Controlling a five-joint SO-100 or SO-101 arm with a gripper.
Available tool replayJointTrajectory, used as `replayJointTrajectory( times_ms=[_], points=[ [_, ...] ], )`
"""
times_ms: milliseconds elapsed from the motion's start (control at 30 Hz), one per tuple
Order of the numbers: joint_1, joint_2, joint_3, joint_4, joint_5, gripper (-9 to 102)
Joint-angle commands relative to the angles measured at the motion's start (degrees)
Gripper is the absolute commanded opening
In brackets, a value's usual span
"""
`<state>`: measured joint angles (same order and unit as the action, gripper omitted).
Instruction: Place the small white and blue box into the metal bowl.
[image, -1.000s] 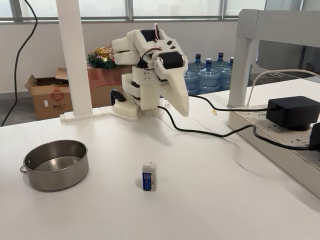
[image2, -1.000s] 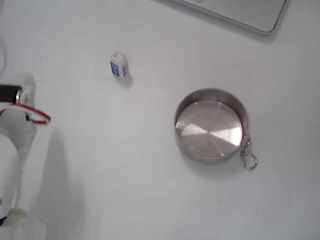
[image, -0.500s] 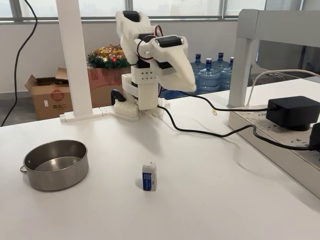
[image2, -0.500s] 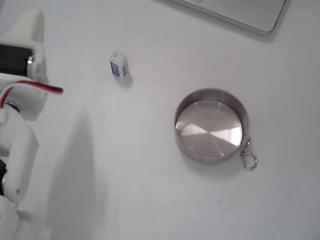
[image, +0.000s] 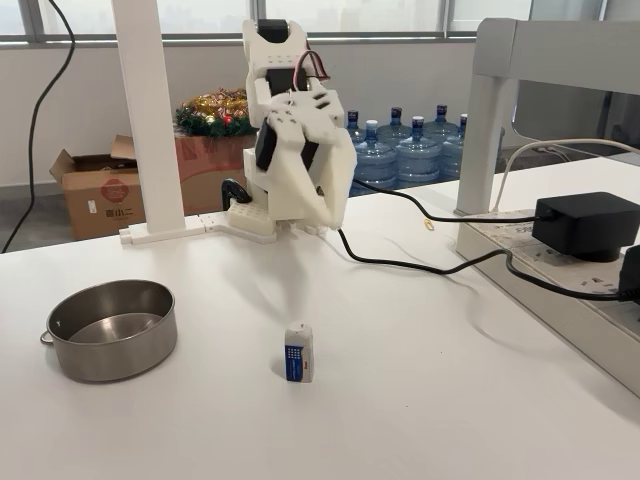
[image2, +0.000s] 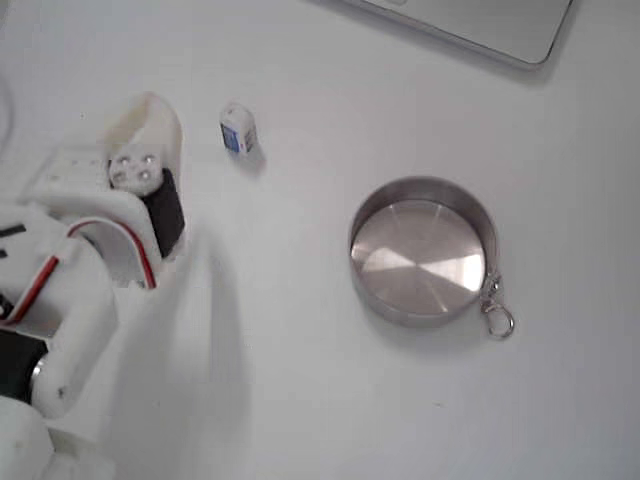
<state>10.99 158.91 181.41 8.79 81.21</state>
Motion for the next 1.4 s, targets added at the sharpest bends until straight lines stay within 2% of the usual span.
replayJointTrajectory(
  times_ms=[0, 133, 300, 500, 633, 800, 967, 1100, 1367],
  points=[
    [-0.09, -0.62, 3.43, 2.46, 5.54, -3],
    [0.00, -2.11, 3.43, 2.64, 6.15, -3],
    [0.88, -6.33, 3.43, -1.05, 6.33, -2],
    [0.97, -9.23, 3.34, -5.36, 6.33, 13],
    [2.90, -11.25, 3.34, -9.93, 6.33, 19],
    [4.31, -18.37, 3.16, -18.90, 6.33, 19],
    [4.83, -32.52, -1.67, -27.69, 6.33, 19],
    [4.57, -40.78, -6.06, -30.59, 6.33, 19],
    [4.04, -44.21, -10.46, -31.46, 6.24, 19]
  ],
)
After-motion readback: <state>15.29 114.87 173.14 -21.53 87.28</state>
